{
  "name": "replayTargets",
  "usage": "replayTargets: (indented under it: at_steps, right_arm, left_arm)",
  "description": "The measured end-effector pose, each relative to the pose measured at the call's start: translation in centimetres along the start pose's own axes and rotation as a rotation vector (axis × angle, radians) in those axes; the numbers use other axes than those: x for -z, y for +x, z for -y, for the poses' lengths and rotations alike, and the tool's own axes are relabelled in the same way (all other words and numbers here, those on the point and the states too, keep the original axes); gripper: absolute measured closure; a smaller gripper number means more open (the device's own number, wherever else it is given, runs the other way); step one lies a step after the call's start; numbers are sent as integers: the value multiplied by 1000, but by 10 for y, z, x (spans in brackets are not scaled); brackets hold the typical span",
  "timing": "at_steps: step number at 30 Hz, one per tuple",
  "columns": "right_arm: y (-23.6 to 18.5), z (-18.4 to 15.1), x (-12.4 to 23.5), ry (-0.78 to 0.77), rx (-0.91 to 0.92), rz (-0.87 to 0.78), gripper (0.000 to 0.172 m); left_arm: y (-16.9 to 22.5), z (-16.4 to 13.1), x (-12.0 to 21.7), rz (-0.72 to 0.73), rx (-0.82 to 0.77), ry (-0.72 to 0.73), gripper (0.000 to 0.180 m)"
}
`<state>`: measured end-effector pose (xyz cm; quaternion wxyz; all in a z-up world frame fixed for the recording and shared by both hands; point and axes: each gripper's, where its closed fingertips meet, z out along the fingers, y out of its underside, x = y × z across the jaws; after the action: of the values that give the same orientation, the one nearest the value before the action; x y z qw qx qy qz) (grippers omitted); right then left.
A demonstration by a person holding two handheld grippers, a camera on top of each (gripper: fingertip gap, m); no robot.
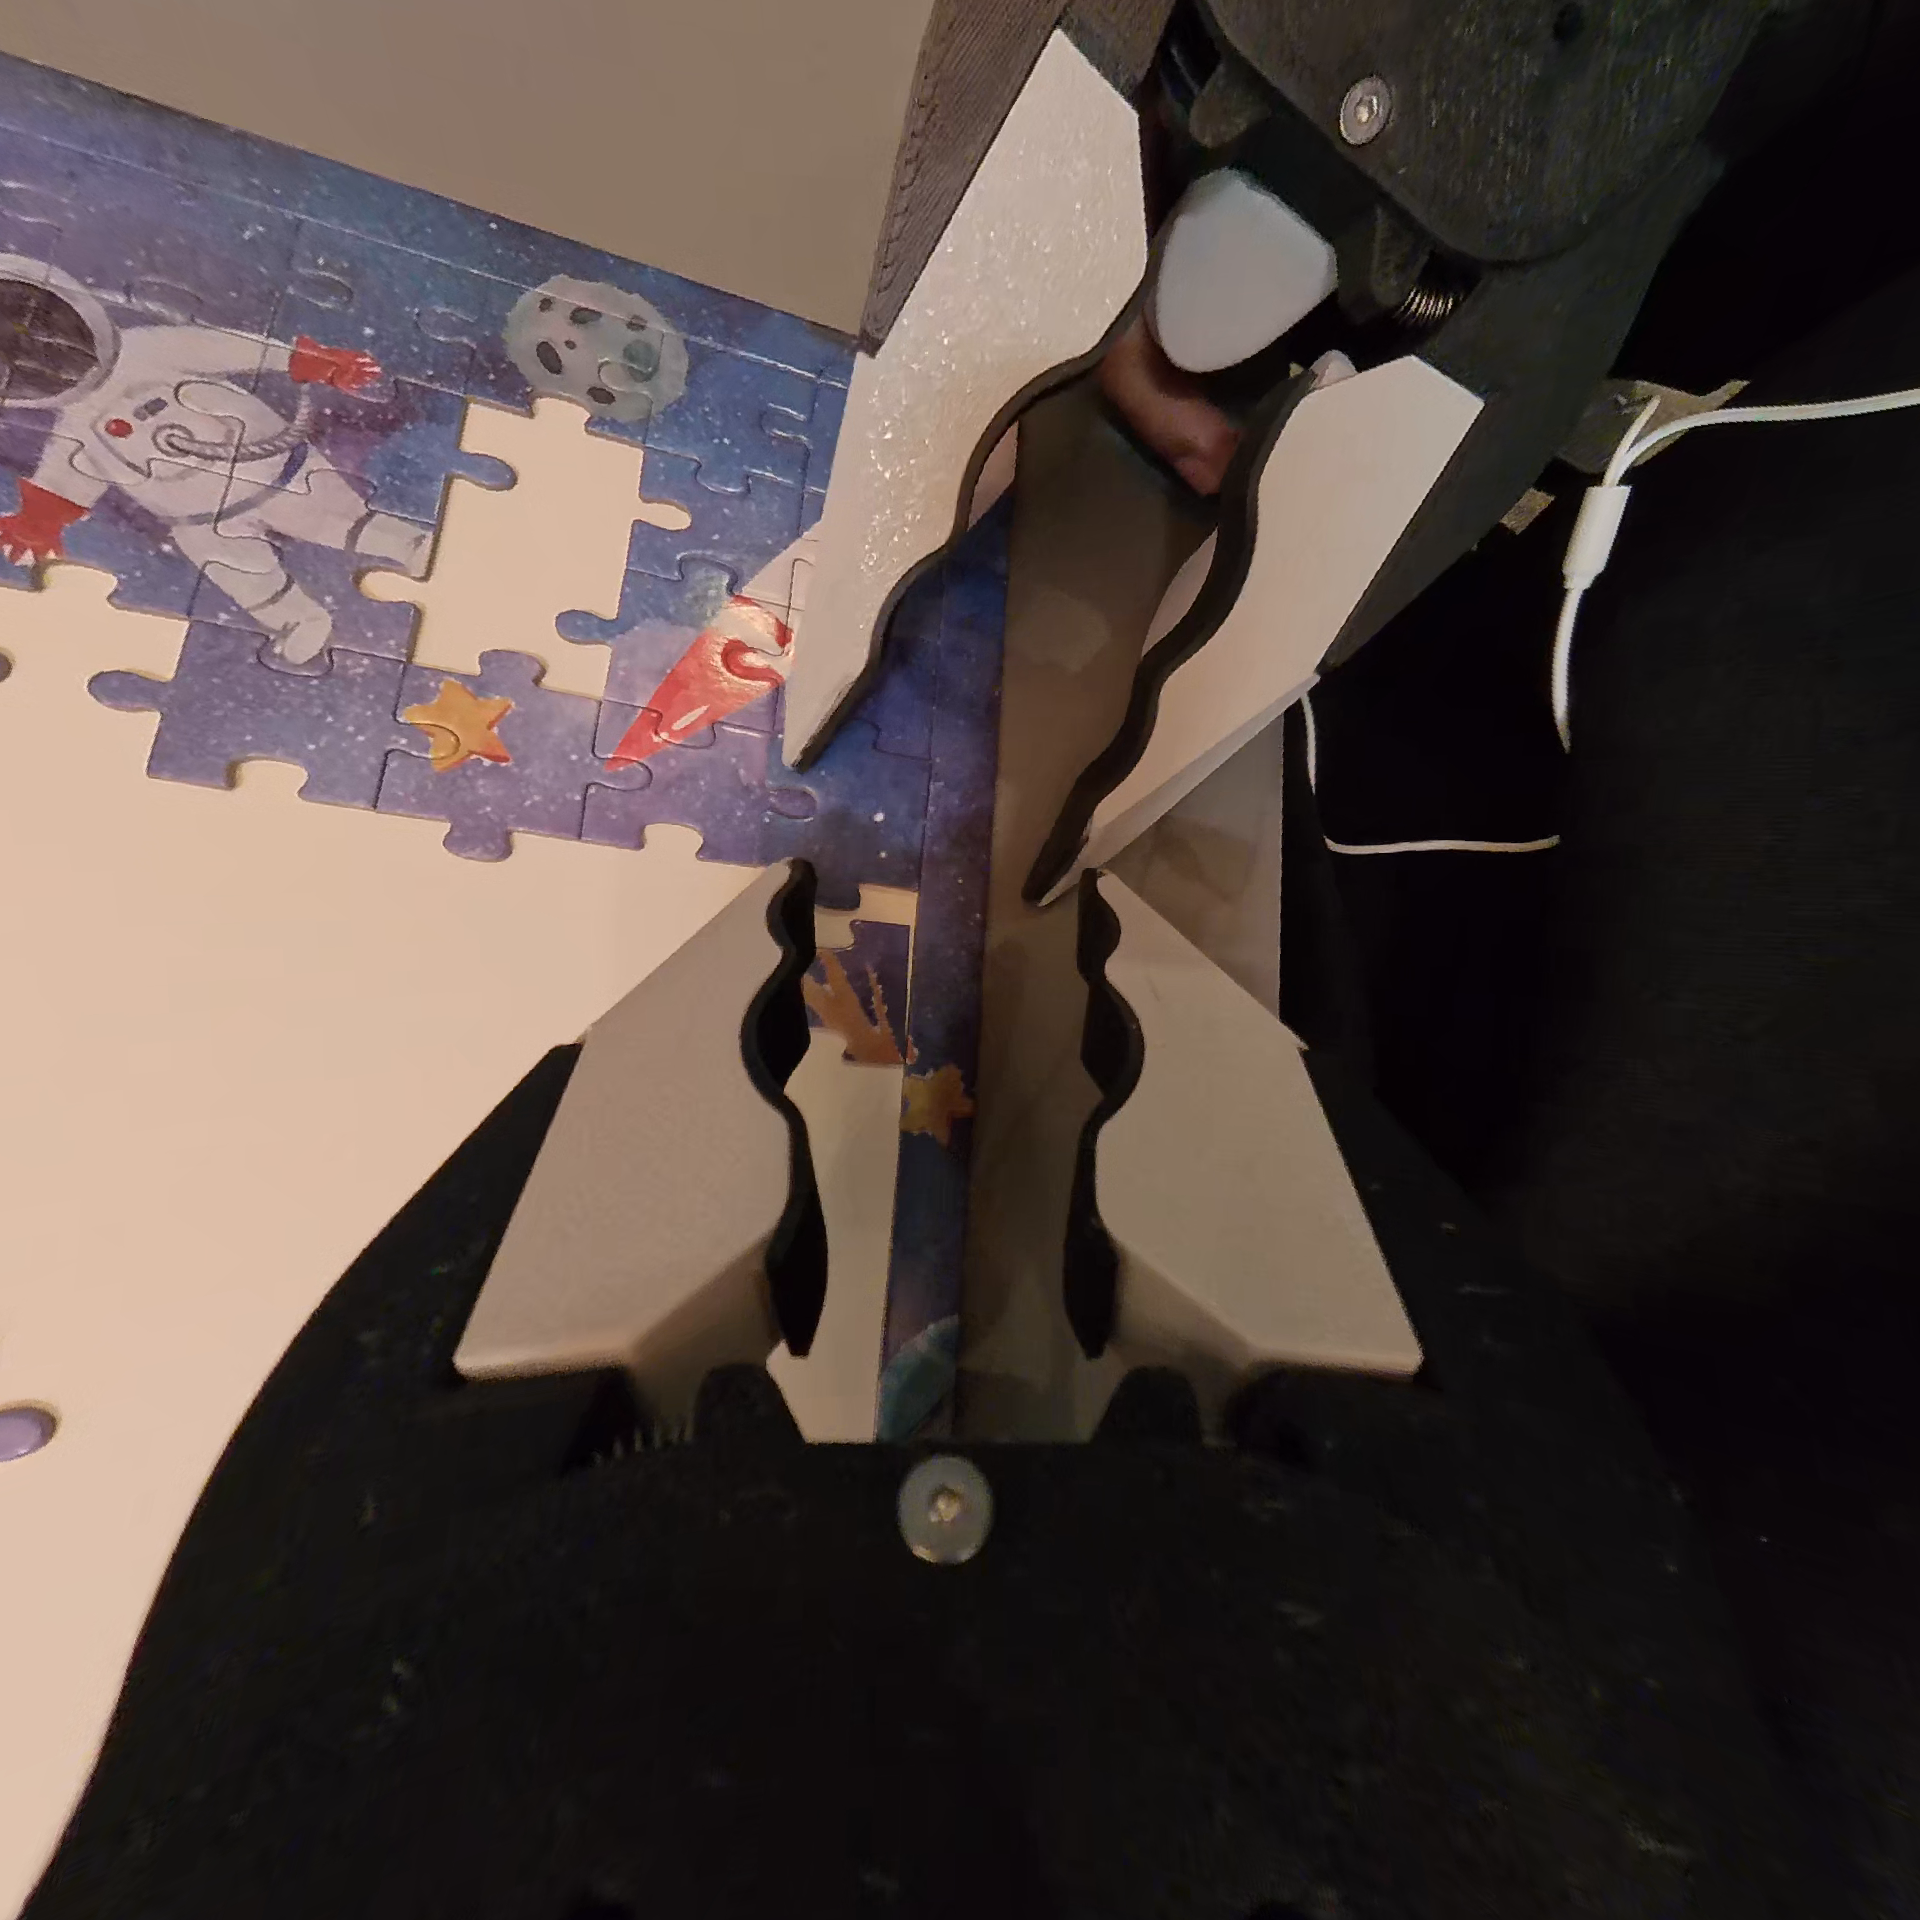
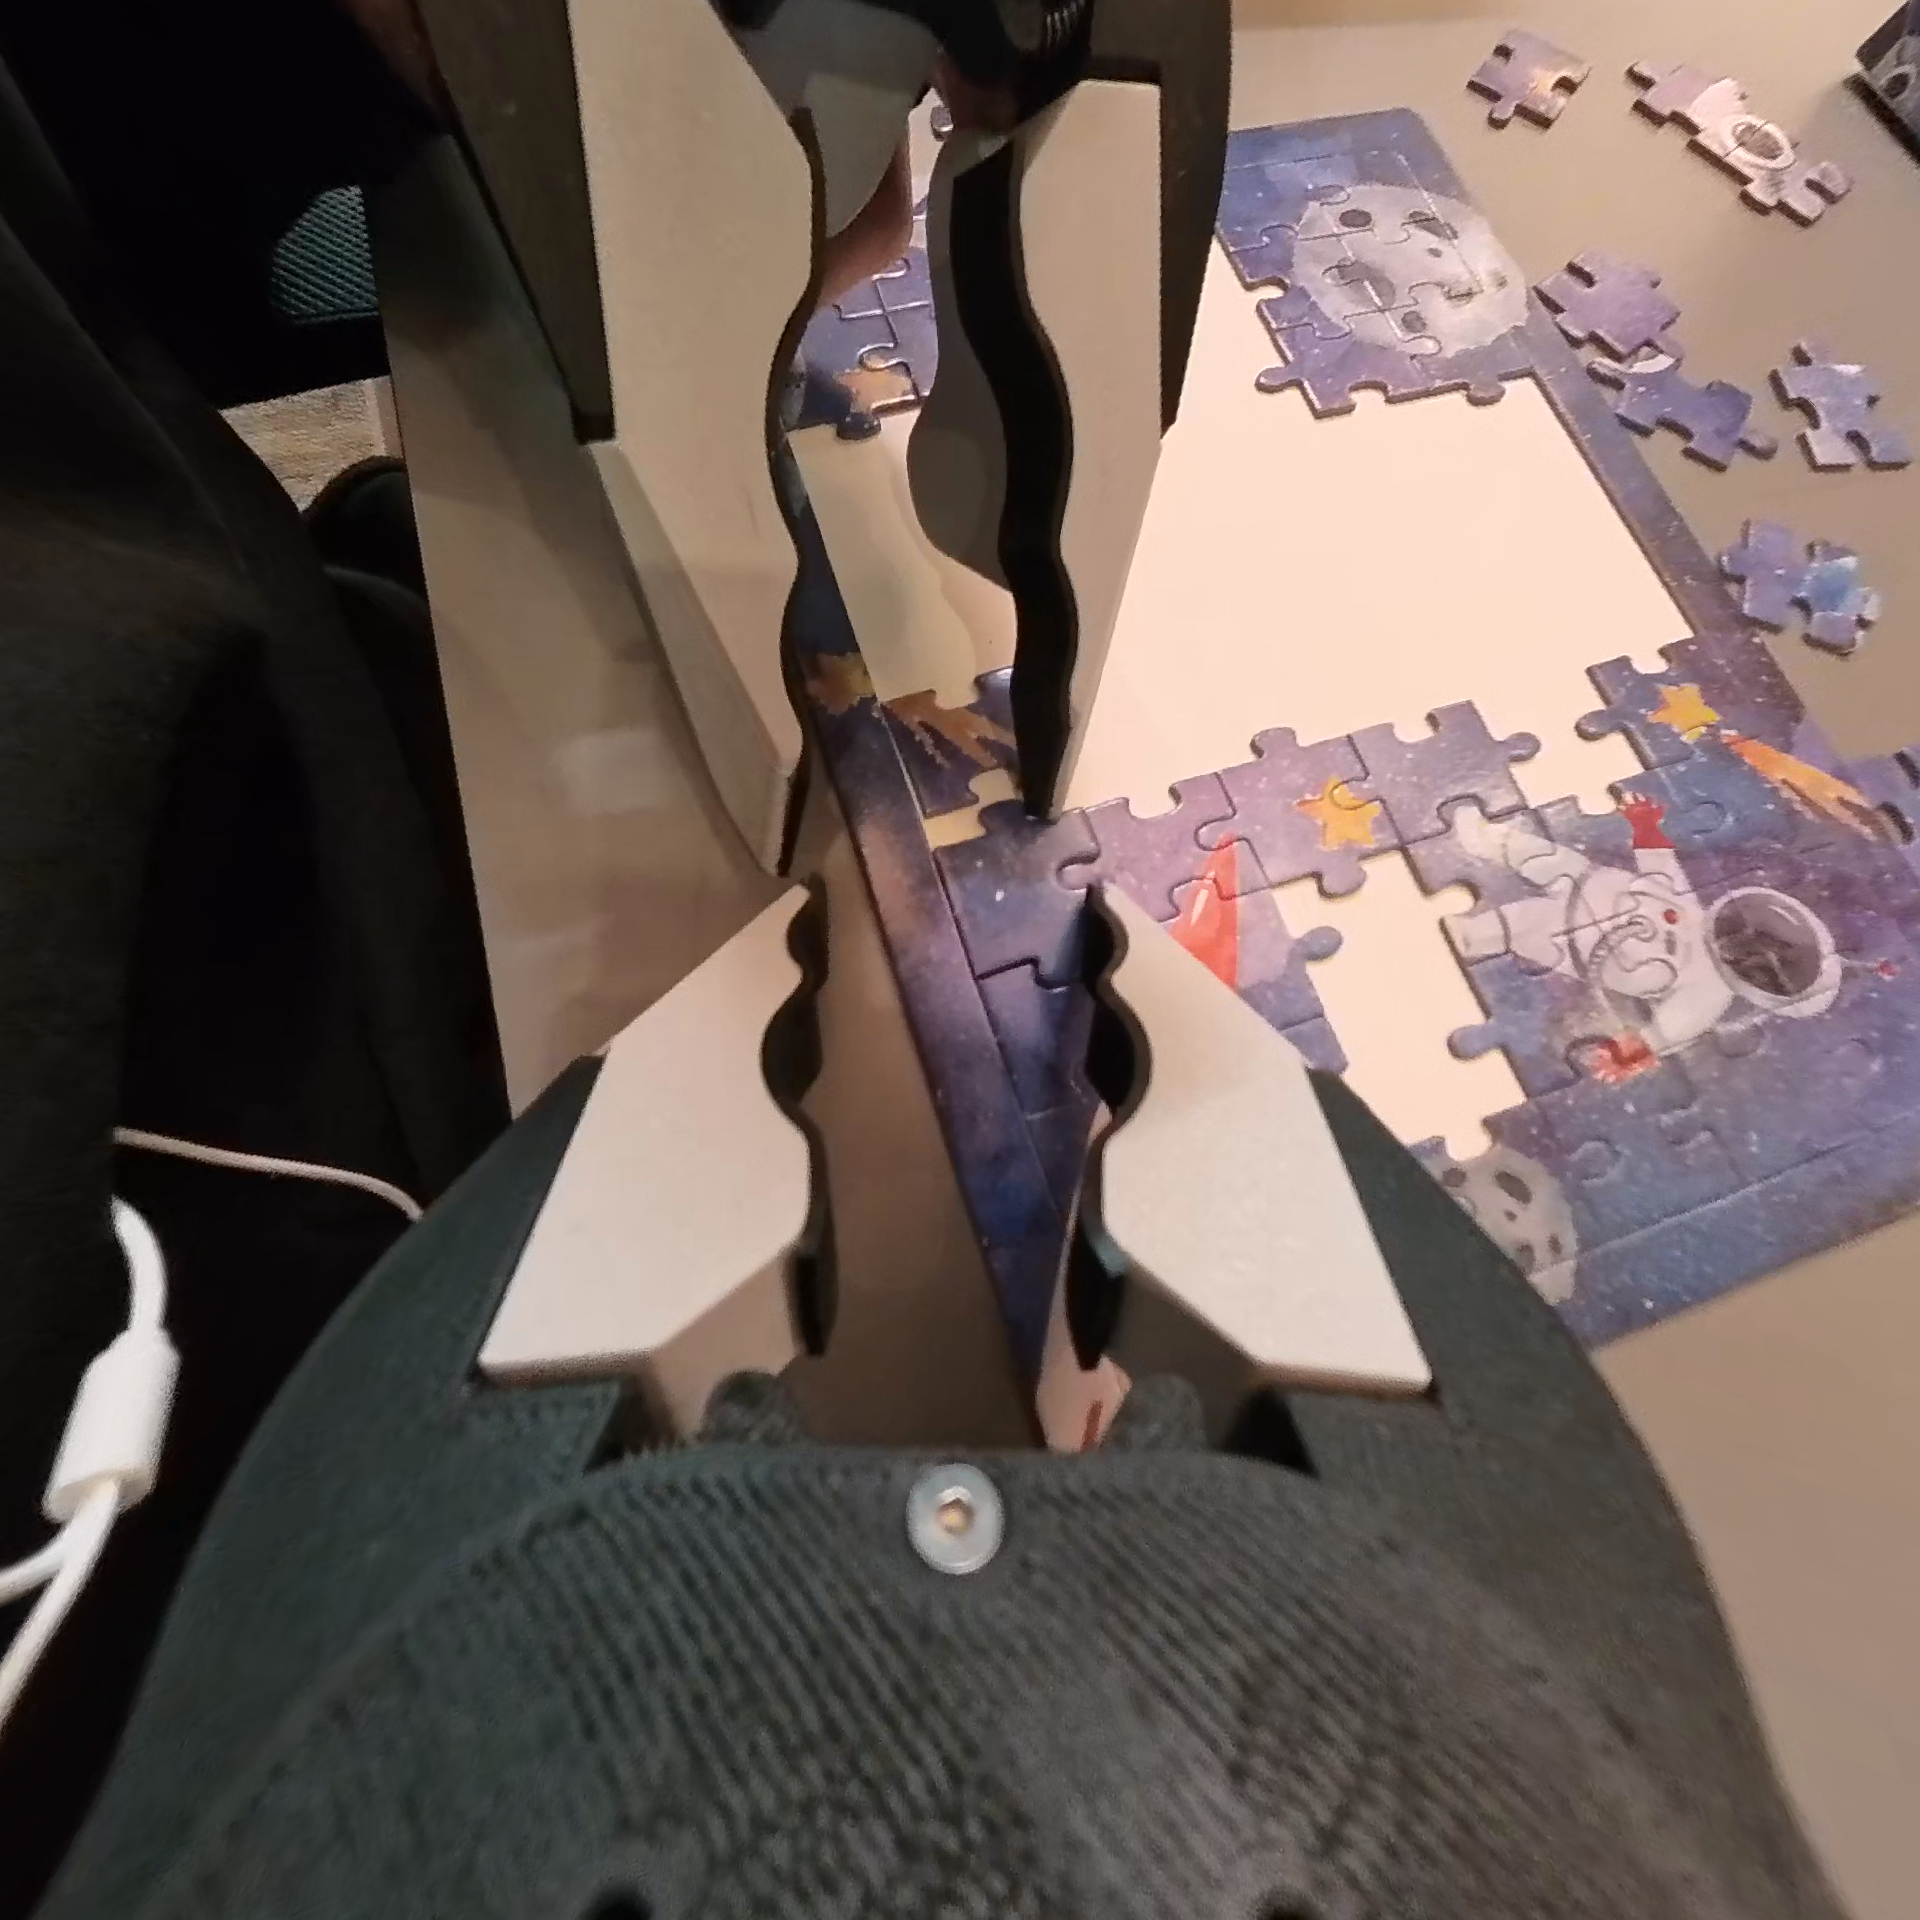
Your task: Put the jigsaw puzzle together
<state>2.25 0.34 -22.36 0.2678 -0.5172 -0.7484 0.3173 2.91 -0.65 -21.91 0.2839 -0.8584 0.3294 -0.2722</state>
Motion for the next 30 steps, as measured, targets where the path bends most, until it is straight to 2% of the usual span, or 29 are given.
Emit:
replayTargets:
  at_steps: [11,13,20,30]
  right_arm:
    - [2,1,0,-7,-23,-12,127]
    - [3,0,2,-9,-31,-12,132]
    - [10,-4,5,8,-91,-13,124]
    - [11,-6,5,0,-73,-24,123]
  left_arm:
    - [0,-1,0,12,-10,-2,129]
    - [-3,-1,1,39,-20,-4,129]
    - [-14,6,6,78,15,42,126]
    - [-8,6,-2,58,4,28,122]
